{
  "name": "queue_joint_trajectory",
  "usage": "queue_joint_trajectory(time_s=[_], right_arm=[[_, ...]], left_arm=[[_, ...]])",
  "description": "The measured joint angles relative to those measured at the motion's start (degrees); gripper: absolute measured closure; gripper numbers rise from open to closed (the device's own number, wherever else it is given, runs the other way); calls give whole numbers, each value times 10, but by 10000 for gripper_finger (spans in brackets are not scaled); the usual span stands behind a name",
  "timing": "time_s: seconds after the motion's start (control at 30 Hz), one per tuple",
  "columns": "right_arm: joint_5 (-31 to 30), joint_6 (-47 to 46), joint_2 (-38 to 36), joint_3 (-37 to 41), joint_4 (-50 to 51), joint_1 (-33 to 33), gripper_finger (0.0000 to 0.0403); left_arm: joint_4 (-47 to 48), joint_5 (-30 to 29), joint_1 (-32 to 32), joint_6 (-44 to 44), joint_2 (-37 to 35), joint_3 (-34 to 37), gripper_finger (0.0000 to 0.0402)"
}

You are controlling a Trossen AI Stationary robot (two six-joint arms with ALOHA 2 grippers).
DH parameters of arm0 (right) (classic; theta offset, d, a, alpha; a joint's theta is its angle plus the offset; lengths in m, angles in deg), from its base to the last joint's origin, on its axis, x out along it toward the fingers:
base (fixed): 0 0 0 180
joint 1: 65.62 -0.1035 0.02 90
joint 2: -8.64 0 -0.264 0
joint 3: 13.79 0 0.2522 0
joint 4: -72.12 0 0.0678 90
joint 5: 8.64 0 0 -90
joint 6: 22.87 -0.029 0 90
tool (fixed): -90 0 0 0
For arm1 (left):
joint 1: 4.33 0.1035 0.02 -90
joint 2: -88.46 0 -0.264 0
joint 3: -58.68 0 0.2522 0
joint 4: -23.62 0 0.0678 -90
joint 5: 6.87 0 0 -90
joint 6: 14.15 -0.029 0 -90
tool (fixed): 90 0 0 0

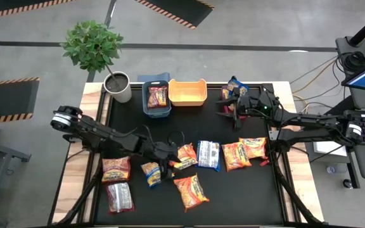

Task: Sort Maruchan noodles
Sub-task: Put the orange noodle pack into the yellow bin

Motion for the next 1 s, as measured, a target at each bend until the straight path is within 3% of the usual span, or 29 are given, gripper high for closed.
queue_joint_trajectory(time_s=[0.23, 0.6, 0.73, 1.0], right_arm=[[-1, 4, 0, 0, 3, 0, 177], [-1, 6, 0, 0, 4, 0, 177], [-1, 6, 0, 0, 5, 0, 177], [-1, 10, 0, 0, 7, 0, 177]], left_arm=[[34, -65, 0, -66, 0, -8, 190], [-61, -71, 0, -79, 80, -6, 200], [-72, -71, 0, -81, 113, -6, 247], [-72, -97, 10, -80, 117, 0, 386]])
